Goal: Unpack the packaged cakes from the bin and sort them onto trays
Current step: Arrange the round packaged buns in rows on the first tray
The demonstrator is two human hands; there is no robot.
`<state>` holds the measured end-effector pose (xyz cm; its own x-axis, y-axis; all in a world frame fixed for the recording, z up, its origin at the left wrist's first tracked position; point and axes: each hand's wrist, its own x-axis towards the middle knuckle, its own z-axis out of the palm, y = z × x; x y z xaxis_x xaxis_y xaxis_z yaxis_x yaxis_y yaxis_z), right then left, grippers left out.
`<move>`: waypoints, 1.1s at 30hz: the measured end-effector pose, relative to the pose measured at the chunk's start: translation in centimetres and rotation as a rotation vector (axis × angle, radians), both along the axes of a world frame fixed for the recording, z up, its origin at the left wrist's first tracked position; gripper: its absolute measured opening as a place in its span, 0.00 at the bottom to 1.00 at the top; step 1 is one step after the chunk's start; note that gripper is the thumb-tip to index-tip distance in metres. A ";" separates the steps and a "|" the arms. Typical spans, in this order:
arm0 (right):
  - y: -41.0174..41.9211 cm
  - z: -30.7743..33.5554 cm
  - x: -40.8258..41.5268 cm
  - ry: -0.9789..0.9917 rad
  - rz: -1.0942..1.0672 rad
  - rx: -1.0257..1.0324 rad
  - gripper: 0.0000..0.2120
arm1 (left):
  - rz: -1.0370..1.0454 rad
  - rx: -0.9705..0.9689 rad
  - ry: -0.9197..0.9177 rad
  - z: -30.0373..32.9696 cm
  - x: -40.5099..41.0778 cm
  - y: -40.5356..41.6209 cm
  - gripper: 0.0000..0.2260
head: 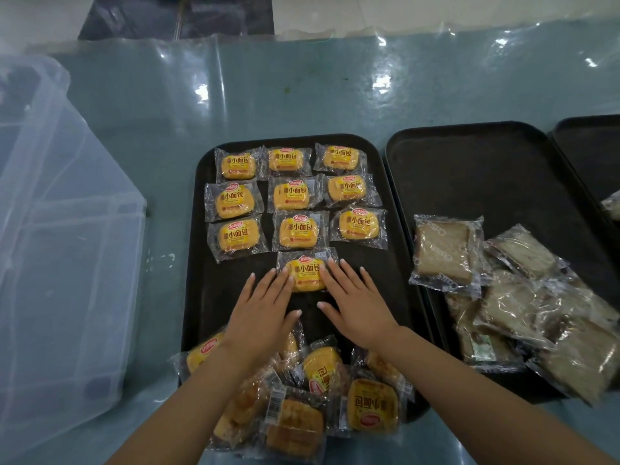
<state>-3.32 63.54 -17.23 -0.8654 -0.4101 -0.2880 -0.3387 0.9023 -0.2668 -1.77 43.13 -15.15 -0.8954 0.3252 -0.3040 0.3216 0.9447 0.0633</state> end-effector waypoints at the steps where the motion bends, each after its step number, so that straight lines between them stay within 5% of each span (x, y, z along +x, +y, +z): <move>1: 0.2 0.2 0.0 0.000 0.004 -0.002 0.36 | 0.000 0.002 -0.008 0.2 0.0 0.0 0.37; 10: 6.3 1.6 4.7 -0.006 0.007 -0.047 0.32 | -0.107 0.182 -0.061 1.4 2.7 1.0 0.33; 17: 9.1 2.4 10.9 0.239 0.087 -0.155 0.18 | -0.241 0.178 -0.131 1.5 5.7 3.4 0.28; 25: 9.0 1.5 11.7 0.014 -0.003 0.015 0.27 | -0.266 0.070 -0.150 0.7 6.6 3.8 0.43; 31: 8.7 1.4 10.2 -0.104 -0.080 -0.172 0.41 | -0.243 0.048 -0.115 1.3 6.8 3.7 0.50; 33: 8.5 1.3 9.9 -0.104 -0.113 -0.188 0.39 | -0.222 0.057 -0.110 1.2 6.8 3.6 0.49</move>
<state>6.58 72.00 -15.92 -0.8786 -0.3669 -0.3059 -0.1999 0.8640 -0.4621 5.01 46.75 -13.91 -0.7625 0.5298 -0.3713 0.5094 0.8455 0.1604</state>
